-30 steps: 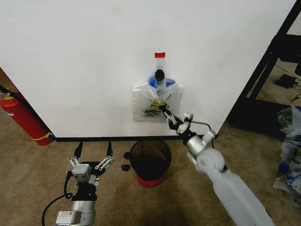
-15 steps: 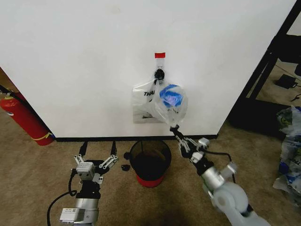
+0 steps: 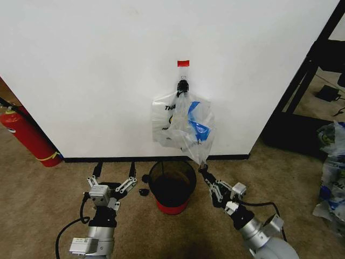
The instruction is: Pick up the garbage bag from the wall and place it over the trash bin.
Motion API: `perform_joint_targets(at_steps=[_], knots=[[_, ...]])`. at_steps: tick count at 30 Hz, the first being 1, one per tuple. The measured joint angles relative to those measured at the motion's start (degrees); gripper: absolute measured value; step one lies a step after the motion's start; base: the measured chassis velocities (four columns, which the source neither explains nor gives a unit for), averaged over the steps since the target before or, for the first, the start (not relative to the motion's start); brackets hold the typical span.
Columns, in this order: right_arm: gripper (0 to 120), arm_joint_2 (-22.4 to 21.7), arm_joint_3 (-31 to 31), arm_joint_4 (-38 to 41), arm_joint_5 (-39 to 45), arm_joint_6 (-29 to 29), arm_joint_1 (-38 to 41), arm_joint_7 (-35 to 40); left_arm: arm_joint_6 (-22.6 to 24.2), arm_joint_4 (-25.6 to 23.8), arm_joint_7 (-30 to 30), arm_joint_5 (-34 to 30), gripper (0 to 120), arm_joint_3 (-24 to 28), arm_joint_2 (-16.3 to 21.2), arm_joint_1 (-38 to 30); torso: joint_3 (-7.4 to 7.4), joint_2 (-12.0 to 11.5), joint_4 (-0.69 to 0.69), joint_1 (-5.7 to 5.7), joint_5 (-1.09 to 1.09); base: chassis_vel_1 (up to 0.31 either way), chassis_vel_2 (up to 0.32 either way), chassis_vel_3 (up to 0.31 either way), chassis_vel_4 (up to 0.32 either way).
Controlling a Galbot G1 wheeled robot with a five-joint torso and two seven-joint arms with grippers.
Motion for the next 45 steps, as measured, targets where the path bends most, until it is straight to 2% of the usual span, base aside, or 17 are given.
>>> perform_joint_targets(at_steps=[14, 20, 25, 29, 31, 32, 34, 36, 39, 40, 43, 45], knots=[[0, 0.5, -0.2, -2.2, -5.8, 4.6, -4.2, -2.6, -0.7, -0.2, 0.0, 0.1, 100, -0.1, -0.4, 0.6, 0.00, 0.0, -0.01, 0.01, 0.00, 0.000, 0.000, 0.000, 0.000], [0, 0.9, -1.3, -2.4, -4.4, 4.4, -1.6, 0.0, 0.0, -0.2, 0.0, 0.3, 100, 0.5, 0.2, 0.1, 0.01, 0.0, -0.01, 0.01, 0.00, 0.000, 0.000, 0.000, 0.000], [0, 0.8, -1.5, -1.3, 1.5, 2.1, 2.9, 4.5, 2.2, -1.7, 0.0, -0.5, 100, 1.4, 3.0, -1.3, 0.01, 0.0, 0.01, 0.01, 0.00, 0.000, 0.000, 0.000, 0.000], [0, 0.0, -1.4, -0.1, 8.0, -0.2, 6.6, 7.7, 8.1, -4.6, -0.2, -6.1, 100, 2.9, 9.7, -4.9, 0.01, 0.0, 0.02, 0.01, 0.00, 0.000, 0.000, 0.000, 0.000], [0, -0.5, -1.4, 0.5, 10.5, -1.1, 7.6, 8.8, 12.2, -6.2, -0.8, -10.6, 100, 4.2, 14.0, -8.8, 0.01, 0.0, 0.00, 0.01, 0.00, 0.000, 0.000, 0.000, 0.000], [0, -0.5, -1.4, 0.5, 10.5, -1.1, 7.6, 8.8, 12.2, -6.2, -0.8, -10.6, 100, 4.2, 14.0, -8.8, 0.01, 0.0, 0.00, 0.01, 0.00, 0.000, 0.000, 0.000, 0.000], [0, -0.9, -1.2, 0.9, 11.4, -1.7, 8.3, 9.6, 17.0, -7.5, -1.8, -16.2, 100, 6.5, 17.9, -14.5, 0.01, 0.0, 0.00, 0.01, -0.01, 0.000, 0.000, 0.000, 0.000], [0, -1.2, -0.9, 1.1, 11.9, -2.1, 8.7, 10.3, 23.0, -8.3, -3.3, -23.9, 100, 10.6, 22.2, -22.1, 0.02, 0.0, 0.00, 0.01, -0.01, 0.000, 0.000, 0.000, 0.000], [0, -1.4, -0.1, 1.3, 11.2, -2.2, 8.4, 10.7, 31.3, -7.8, -5.6, -35.6, 100, 18.7, 28.3, -37.0, 0.01, 0.0, -0.02, 0.01, -0.01, 0.000, 0.000, 0.000, 0.000], [0, -1.4, -0.1, 1.3, 11.2, -2.2, 8.4, 10.7, 31.3, -7.8, -5.6, -35.6, 100, 18.7, 28.3, -37.0, 0.01, 0.0, -0.02, 0.01, -0.01, 0.000, 0.000, 0.000, 0.000], [0, -1.2, 0.6, 1.3, 10.8, -2.1, 7.8, 10.8, 37.0, -4.8, -7.5, -43.0, 100, 25.6, 31.4, -50.8, 0.02, 0.0, -0.03, 0.02, 0.02, 0.000, 0.000, 0.000, 0.000], [0, -1.1, 0.9, 1.2, 10.7, -2.0, 7.5, 10.7, 40.2, -2.9, -8.2, -45.8, 100, 29.1, 31.3, -58.1, 0.02, 0.0, 0.01, 0.02, 0.00, 0.000, 0.000, 0.000, 0.000]])
